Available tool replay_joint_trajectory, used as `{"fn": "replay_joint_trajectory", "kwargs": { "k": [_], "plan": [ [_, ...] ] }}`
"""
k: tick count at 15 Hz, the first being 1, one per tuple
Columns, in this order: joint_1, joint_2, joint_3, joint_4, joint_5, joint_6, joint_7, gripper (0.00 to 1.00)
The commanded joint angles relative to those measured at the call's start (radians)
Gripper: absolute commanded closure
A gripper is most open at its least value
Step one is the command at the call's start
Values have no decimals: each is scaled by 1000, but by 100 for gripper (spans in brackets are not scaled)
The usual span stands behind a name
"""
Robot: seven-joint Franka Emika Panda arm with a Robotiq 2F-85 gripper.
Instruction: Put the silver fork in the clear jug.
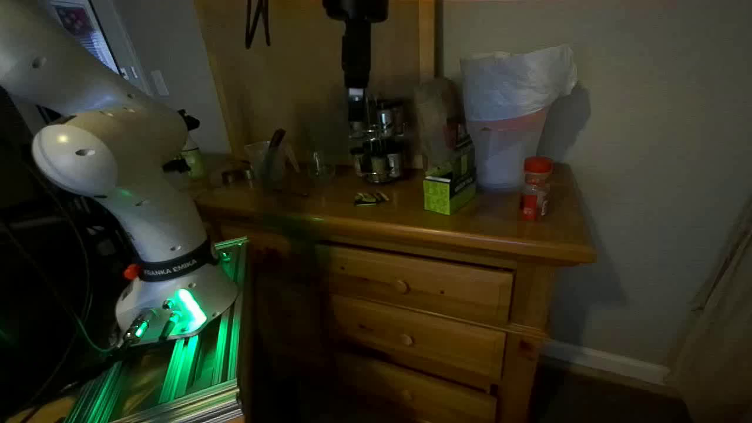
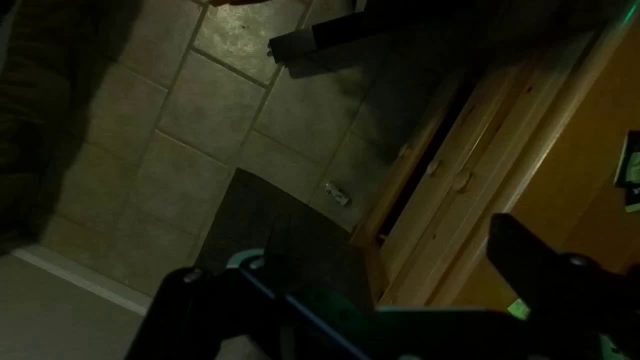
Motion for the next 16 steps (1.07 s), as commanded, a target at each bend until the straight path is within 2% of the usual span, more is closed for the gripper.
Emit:
{"fn": "replay_joint_trajectory", "kwargs": {
  "k": [1, 8, 11, 16],
  "plan": [
    [8, 0, -7, 2, -3, -2, 3, 0],
    [15, -17, 3, -12, -27, 2, -22, 0],
    [61, -58, 12, -47, -31, -18, -150, 0],
    [166, -139, 65, -104, -16, -74, -275, 0]
  ]
}}
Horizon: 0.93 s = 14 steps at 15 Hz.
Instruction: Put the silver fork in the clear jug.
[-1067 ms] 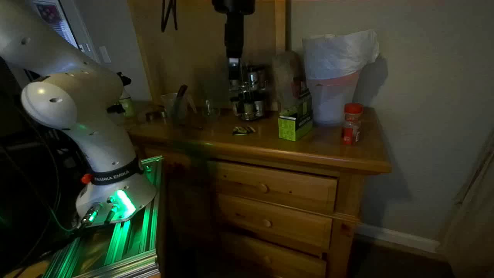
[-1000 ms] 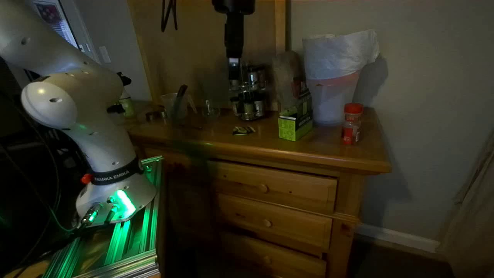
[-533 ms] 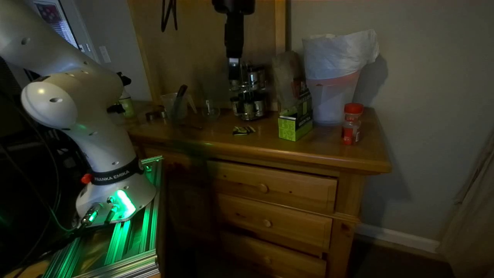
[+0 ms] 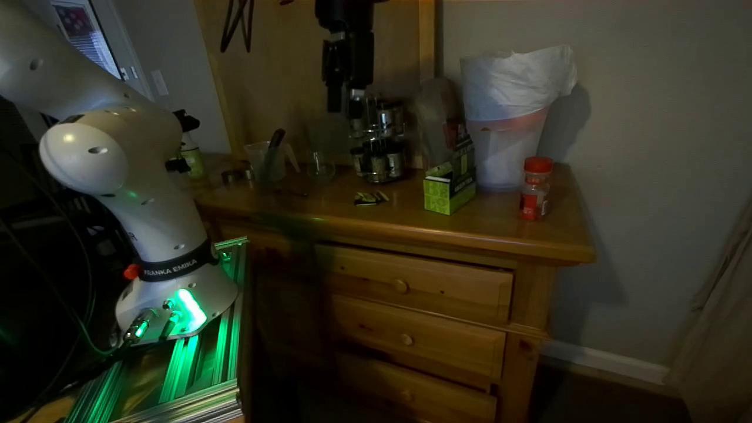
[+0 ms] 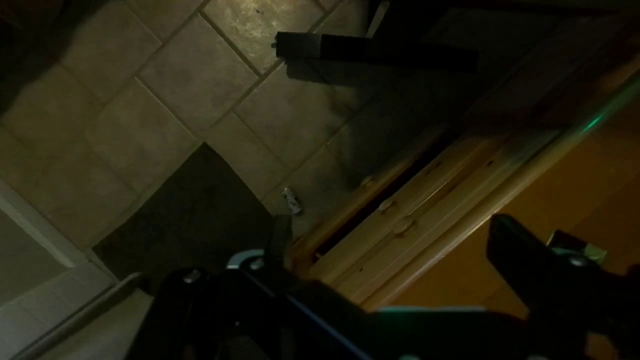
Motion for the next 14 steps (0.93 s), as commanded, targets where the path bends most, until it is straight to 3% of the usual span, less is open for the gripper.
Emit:
{"fn": "replay_joint_trajectory", "kwargs": {
  "k": [1, 9, 14],
  "plan": [
    [82, -84, 50, -49, -16, -57, -71, 0],
    [336, -49, 197, -23, 17, -113, -170, 0],
    [354, -53, 206, -30, 7, -96, -171, 0]
  ]
}}
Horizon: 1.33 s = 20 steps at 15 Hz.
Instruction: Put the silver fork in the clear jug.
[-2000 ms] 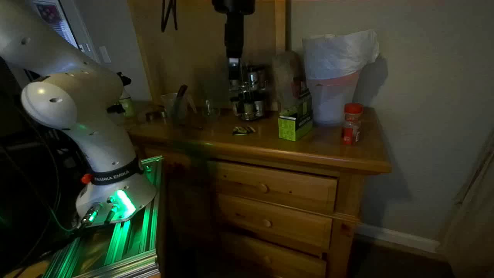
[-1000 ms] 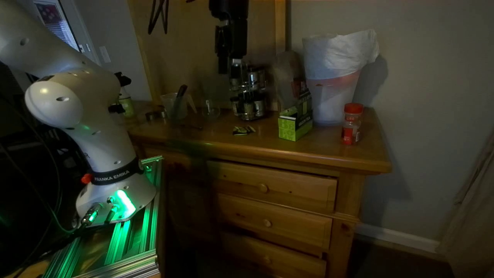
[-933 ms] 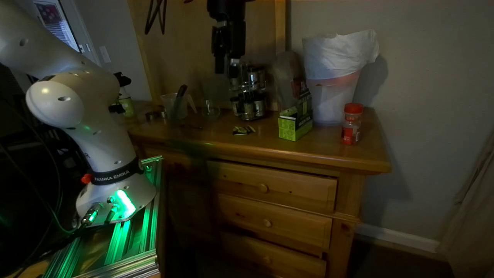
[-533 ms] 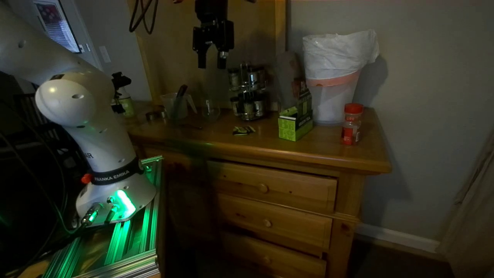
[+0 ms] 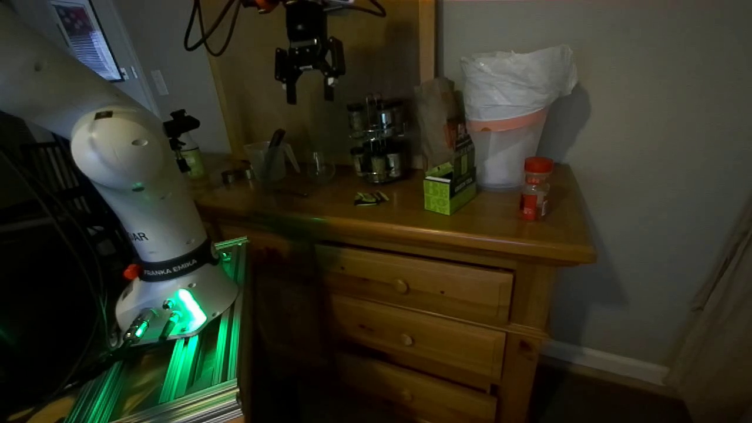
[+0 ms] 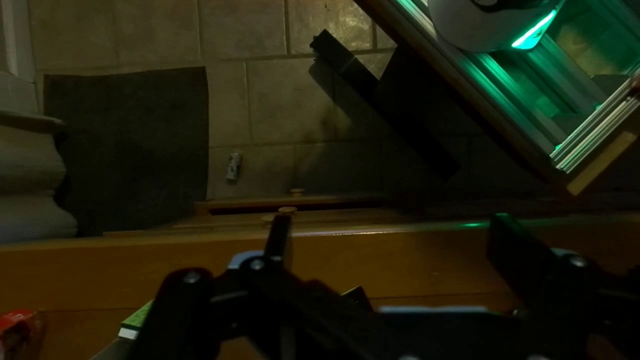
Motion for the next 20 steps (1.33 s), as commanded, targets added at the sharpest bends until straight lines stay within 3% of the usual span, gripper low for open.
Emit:
{"fn": "replay_joint_trajectory", "kwargs": {
  "k": [1, 2, 3, 10, 17, 20],
  "plan": [
    [5, 1, -5, 2, -2, -2, -3, 0],
    [5, 1, -6, 2, -2, -2, -6, 0],
    [49, -6, -18, -14, 4, 39, -115, 0],
    [178, -42, 8, -145, 76, 251, -296, 0],
    [317, 73, 42, -172, 236, 490, -516, 0],
    [369, 134, 25, -174, 343, 528, -655, 0]
  ]
}}
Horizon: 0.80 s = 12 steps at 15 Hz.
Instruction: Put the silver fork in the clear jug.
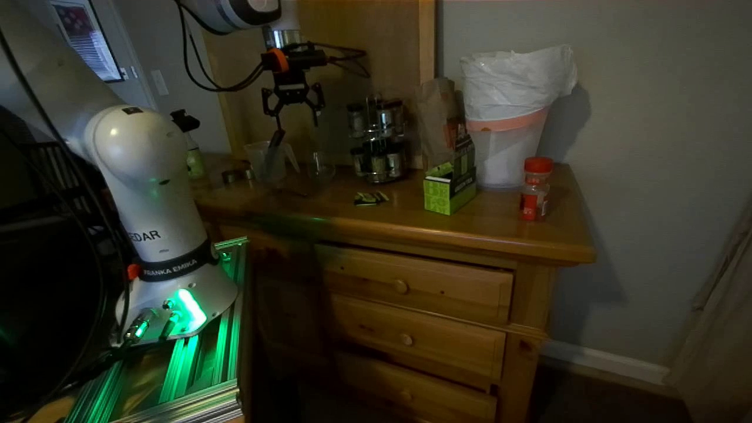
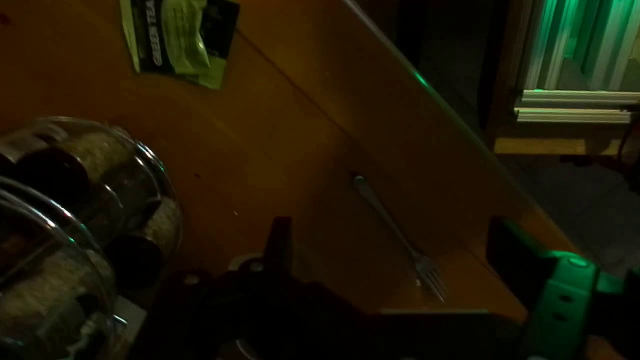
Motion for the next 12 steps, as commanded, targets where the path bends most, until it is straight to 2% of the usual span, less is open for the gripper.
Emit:
{"fn": "replay_joint_trajectory", "kwargs": {
  "k": [1, 2, 5, 7, 12],
  "plan": [
    [32, 79, -31, 29, 109, -47, -173, 0],
    [0, 38, 20, 4, 71, -3, -93, 0],
    [-5, 69, 10, 7, 94, -21, -154, 0],
    [40, 102, -6, -16, 127, 25, -314, 0],
    [90, 173, 8, -110, 237, 179, -599, 0]
  ]
}}
